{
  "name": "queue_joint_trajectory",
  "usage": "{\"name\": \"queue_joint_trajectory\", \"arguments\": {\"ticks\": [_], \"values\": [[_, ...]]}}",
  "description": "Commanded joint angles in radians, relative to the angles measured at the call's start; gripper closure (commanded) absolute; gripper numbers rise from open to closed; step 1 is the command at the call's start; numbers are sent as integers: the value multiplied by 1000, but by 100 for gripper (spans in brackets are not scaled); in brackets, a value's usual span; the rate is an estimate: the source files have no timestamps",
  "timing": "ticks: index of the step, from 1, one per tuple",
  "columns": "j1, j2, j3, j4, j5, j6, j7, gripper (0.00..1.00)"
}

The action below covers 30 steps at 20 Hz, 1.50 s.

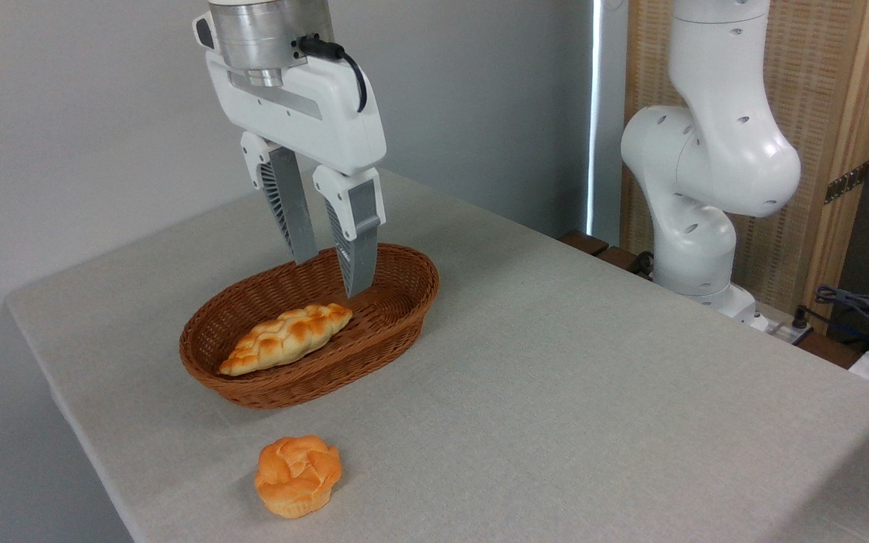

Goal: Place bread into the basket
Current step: 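Move the open gripper past the basket and lower it over the orange bun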

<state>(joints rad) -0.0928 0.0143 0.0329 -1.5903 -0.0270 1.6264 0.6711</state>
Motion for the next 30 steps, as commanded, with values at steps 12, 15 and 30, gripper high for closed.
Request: {"name": "queue_joint_trajectory", "arguments": {"ticks": [12,15,30], "values": [[-2,-30,41,-304,1,459,-27,0],[-2,-22,55,-341,-1,542,-30,0],[-2,38,47,-408,-33,722,-67,0]]}}
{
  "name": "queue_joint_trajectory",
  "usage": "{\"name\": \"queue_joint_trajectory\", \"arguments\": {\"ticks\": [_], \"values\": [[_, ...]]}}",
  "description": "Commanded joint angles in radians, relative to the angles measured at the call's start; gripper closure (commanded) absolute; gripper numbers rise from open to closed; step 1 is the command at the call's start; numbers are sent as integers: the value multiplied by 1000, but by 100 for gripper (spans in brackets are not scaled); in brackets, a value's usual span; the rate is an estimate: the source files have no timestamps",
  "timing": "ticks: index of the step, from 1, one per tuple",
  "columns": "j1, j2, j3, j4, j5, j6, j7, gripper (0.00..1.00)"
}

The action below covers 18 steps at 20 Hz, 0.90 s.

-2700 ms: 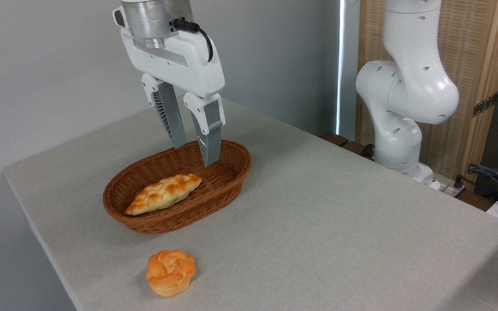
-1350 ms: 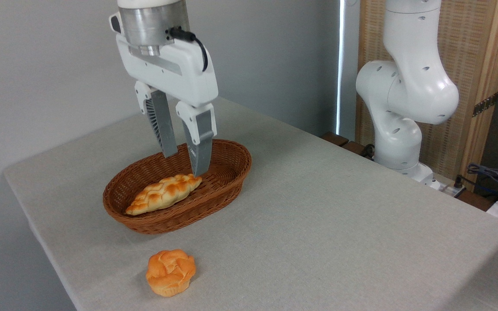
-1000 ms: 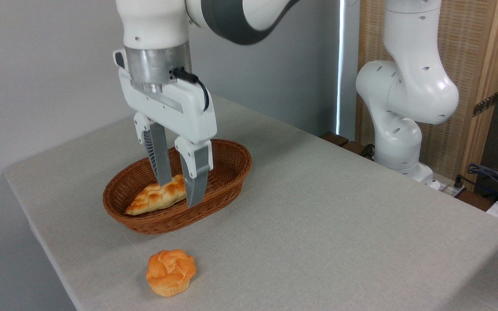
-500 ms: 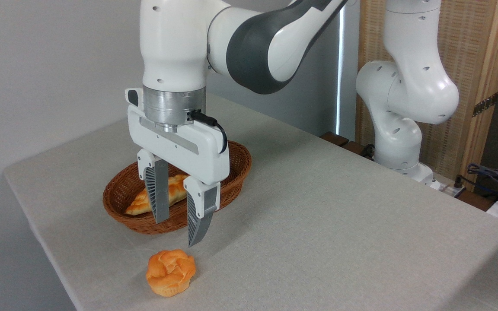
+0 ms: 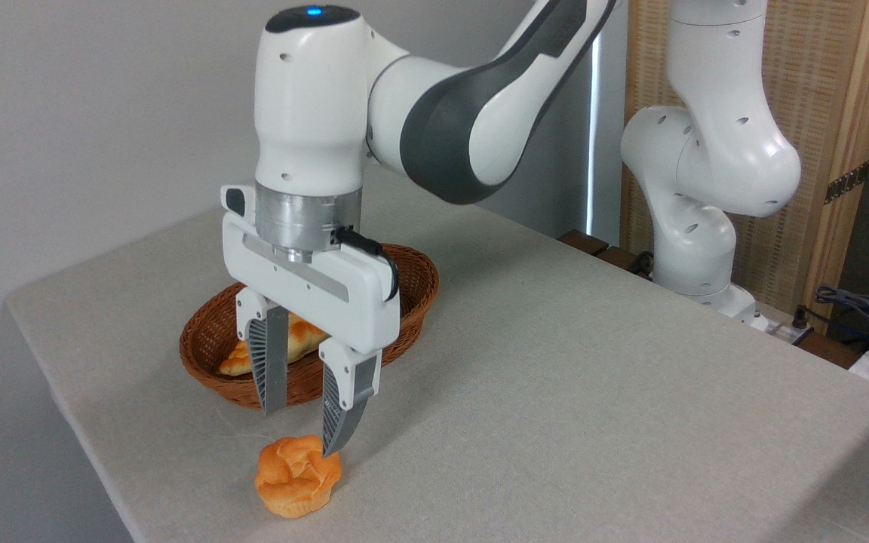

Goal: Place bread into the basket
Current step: 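Move the open gripper past the basket and lower it over the orange bun, then close the gripper fingers around the small orange bun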

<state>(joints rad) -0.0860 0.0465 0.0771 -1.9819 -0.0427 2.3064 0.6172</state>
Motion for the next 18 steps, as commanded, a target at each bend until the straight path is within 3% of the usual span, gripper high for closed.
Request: {"name": "queue_joint_trajectory", "arguments": {"ticks": [1,18], "values": [[-9,10,-2,-18,-17,53,-13,0],[-11,36,-23,-61,-14,111,-4,0]]}}
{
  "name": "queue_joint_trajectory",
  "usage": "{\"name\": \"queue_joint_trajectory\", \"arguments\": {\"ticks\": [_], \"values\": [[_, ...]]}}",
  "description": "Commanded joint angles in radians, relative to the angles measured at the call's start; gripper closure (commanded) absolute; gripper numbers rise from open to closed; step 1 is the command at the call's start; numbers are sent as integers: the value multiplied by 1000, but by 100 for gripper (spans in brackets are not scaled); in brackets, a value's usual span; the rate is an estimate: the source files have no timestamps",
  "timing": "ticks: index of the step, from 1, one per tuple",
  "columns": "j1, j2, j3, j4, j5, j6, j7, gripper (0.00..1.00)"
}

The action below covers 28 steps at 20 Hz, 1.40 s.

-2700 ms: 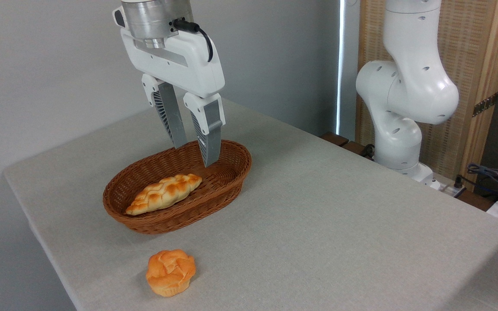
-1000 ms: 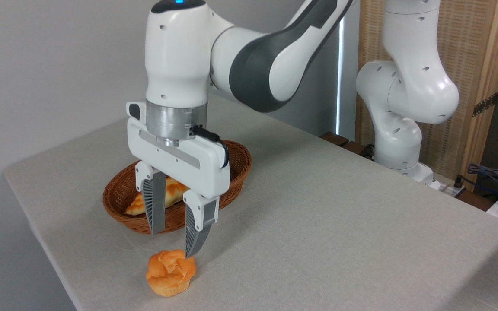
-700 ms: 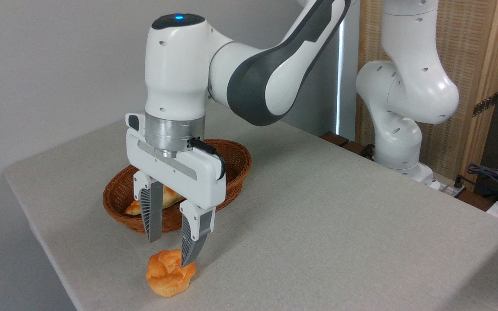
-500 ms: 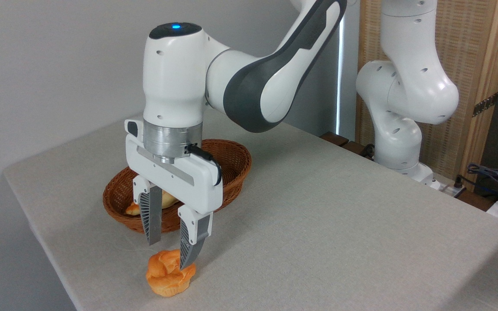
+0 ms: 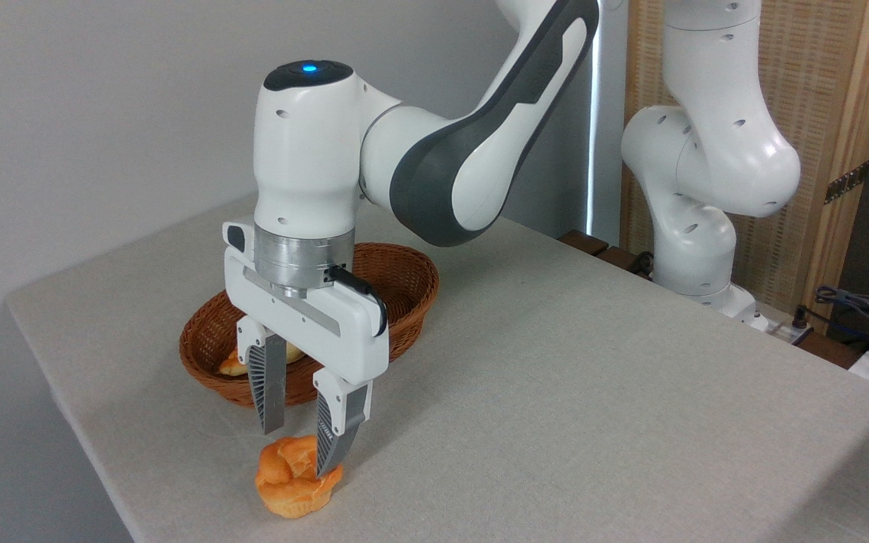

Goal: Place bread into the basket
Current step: 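Close the gripper fingers around the small orange bun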

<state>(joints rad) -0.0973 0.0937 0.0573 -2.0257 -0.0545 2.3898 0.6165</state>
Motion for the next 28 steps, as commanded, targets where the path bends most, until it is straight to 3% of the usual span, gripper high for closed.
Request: {"name": "queue_joint_trajectory", "arguments": {"ticks": [1,6,9,16,19,26,28], "values": [[1,-9,-4,-21,1,29,0,0],[1,-6,-4,-24,7,66,12,0],[1,-6,-4,-27,36,65,107,0],[1,-5,-4,-48,48,66,172,0],[1,-3,-4,-60,105,66,193,0],[1,3,-4,-60,105,72,220,0],[1,4,-4,-60,90,84,218,5]]}}
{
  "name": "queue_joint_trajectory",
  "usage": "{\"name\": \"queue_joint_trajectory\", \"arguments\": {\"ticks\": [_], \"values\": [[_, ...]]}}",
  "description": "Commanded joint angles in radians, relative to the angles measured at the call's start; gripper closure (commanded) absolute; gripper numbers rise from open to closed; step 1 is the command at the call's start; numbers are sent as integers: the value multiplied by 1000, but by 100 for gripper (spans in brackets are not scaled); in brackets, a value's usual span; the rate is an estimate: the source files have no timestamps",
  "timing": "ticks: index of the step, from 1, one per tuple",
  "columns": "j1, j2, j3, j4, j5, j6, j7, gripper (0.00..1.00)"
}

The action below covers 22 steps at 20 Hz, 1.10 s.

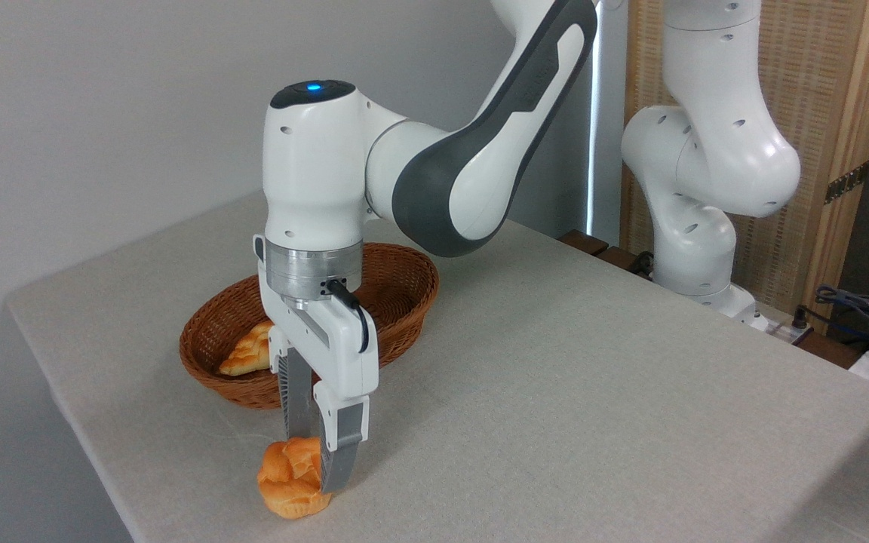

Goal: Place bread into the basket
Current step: 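Close the gripper fingers around the small orange bun, then lift the held bun and carry it over the wicker basket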

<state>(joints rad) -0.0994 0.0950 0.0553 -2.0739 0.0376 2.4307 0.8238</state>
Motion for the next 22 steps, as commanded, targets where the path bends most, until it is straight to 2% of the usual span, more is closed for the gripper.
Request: {"name": "queue_joint_trajectory", "arguments": {"ticks": [1,7,8,11,14,22], "values": [[3,8,-2,-12,-2,65,9,6],[3,25,-2,-14,-2,110,6,6],[4,26,-3,-15,-2,111,6,13],[3,26,-3,-15,-5,110,6,53],[3,26,-3,-15,-5,110,9,58],[3,25,-3,-15,-5,107,9,59]]}}
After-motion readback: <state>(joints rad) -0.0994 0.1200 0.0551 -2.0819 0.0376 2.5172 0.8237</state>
